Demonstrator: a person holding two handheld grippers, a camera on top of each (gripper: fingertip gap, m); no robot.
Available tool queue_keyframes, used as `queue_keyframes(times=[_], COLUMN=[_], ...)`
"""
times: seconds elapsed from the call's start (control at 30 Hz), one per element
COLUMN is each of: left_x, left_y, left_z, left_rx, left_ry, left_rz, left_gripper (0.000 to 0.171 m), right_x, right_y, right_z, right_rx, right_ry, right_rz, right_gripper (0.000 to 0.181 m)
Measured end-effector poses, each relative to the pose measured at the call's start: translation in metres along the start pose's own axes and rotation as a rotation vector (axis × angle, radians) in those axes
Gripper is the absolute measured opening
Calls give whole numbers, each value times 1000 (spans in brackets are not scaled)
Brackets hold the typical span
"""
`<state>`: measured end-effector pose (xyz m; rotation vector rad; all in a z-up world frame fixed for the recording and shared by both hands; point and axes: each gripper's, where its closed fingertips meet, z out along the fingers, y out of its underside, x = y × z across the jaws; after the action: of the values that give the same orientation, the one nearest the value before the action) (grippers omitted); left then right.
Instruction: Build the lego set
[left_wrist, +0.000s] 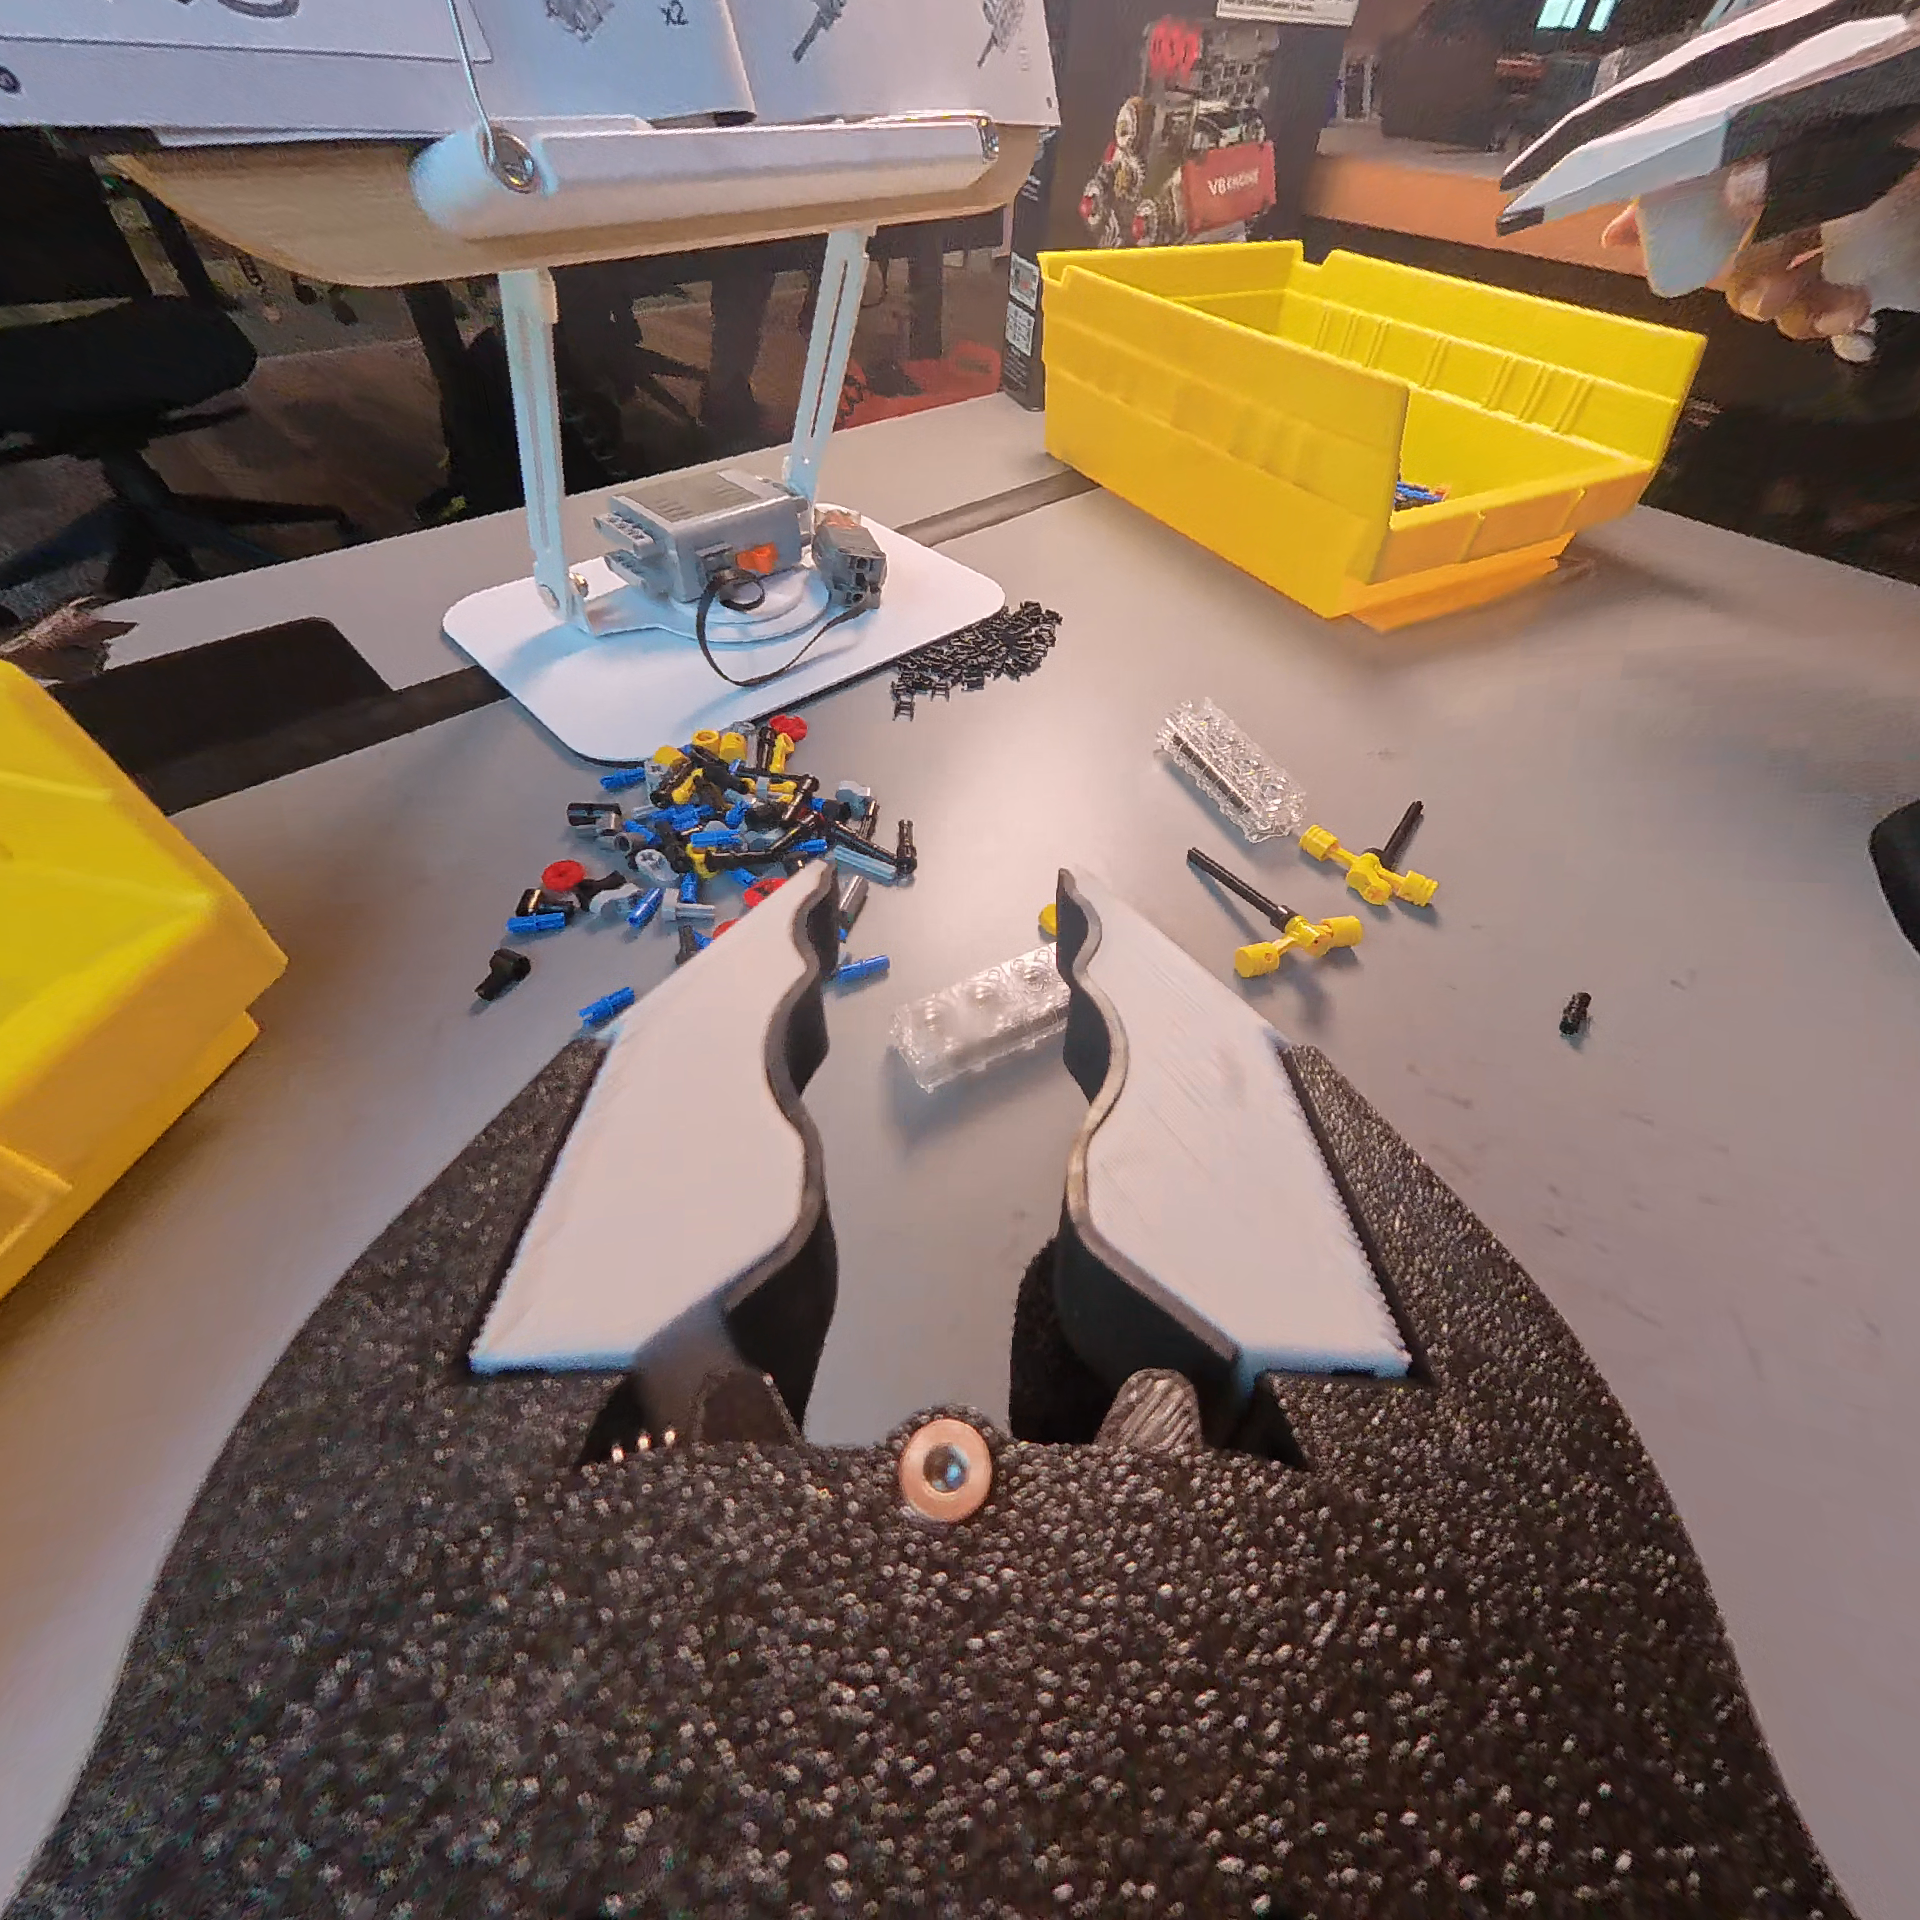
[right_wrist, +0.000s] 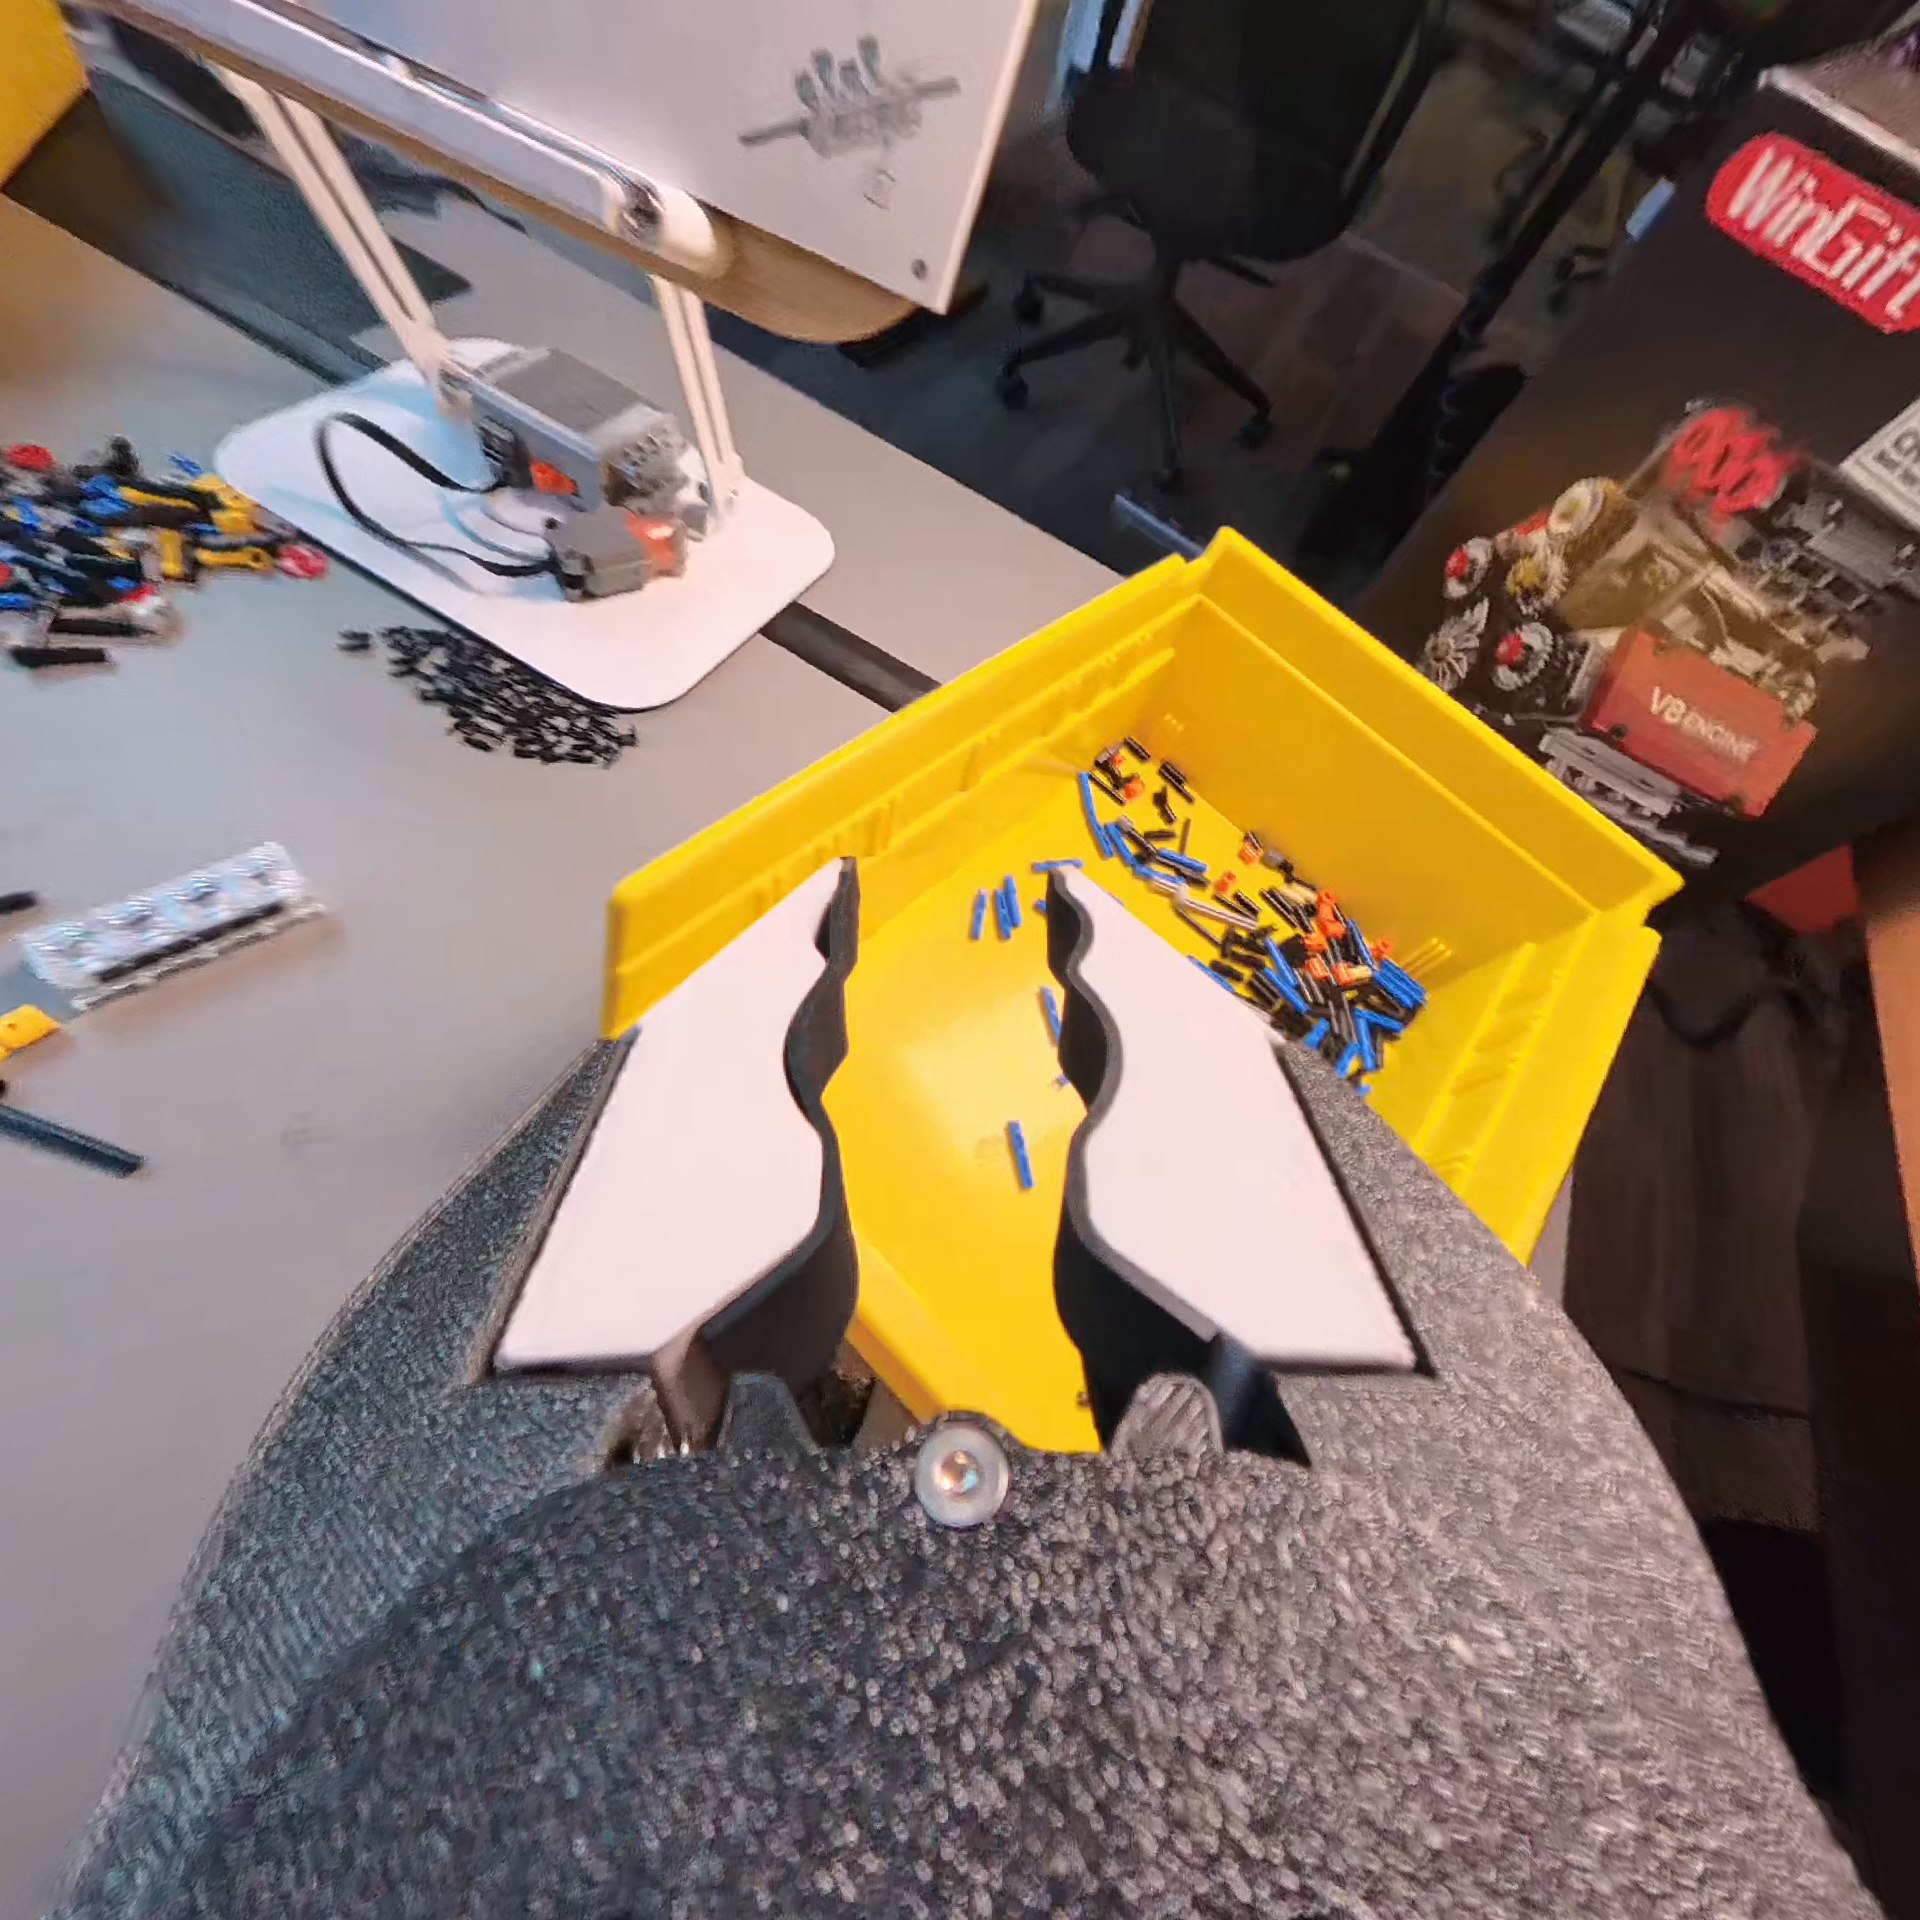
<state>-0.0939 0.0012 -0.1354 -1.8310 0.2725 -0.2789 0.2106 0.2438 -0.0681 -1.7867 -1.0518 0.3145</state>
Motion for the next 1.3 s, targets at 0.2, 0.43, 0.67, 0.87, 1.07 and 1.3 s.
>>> queue_keyframes(times=[0.2, 0.43, 0.67, 0.87, 1.07, 1.3], left_x=[4, 2, -3, -3, 1, 1], left_y=[1, 3, 8, 15, 17, 15], left_z=[2, 1, 2, 6, 9, 7], left_rx=[-6, -10, -25, -50, -63, -55], left_ry=[4, 9, 10, 17, 30, 32], left_rz=[29, 33, 23, 17, 32, 32], left_gripper=[43, 43, 43, 43, 43, 43], right_x=[59, 95, 95, 104, 105, 102], right_y=[42, 63, 97, 119, 121, 128], right_z=[54, 94, 123, 122, 115, 127], right_rx=[-317, -506, -623, -710, -746, -735], right_ry=[75, 93, 33, 81, 82, 52], right_rz=[73, 147, 241, 263, 232, 276], right_gripper=[39, 38, 27, 23, 17, 11])
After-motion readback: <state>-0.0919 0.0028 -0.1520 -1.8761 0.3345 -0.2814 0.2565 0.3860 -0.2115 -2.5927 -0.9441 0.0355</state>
